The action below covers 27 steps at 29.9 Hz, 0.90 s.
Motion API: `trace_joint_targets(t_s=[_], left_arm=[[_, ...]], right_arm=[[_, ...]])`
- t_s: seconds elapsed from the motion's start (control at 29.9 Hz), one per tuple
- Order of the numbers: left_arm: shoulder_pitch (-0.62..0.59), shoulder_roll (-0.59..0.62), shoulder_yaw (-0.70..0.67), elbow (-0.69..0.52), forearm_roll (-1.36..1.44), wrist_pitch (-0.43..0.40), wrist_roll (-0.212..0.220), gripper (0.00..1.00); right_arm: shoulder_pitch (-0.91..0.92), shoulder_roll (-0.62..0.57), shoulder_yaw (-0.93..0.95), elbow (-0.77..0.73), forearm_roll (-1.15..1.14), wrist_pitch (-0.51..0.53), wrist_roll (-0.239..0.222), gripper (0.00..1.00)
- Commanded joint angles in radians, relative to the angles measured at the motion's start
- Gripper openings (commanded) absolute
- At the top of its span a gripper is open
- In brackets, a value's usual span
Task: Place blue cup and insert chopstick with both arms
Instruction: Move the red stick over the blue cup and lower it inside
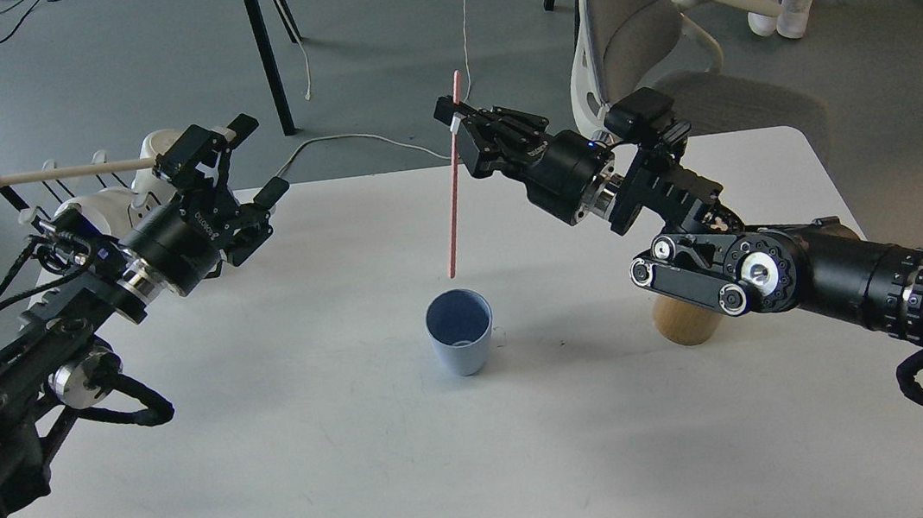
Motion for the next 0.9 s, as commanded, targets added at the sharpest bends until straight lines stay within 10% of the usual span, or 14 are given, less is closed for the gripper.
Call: trace_joint_targets(t_s=[0.0,0.87], left_arm=[[0.000,-0.009,0.000,0.009,-0.010,-0.002,0.000,0.98],[0.000,-0.006,0.000,0.009,-0.011,-0.003,0.000,0.98]], right_arm=[[-0.004,0.018,-0.011,-0.002,-0.002,0.000,0.000,0.00],[-0.010,0.014,-0.091,0.003,-0.081,0.000,0.000,0.00]])
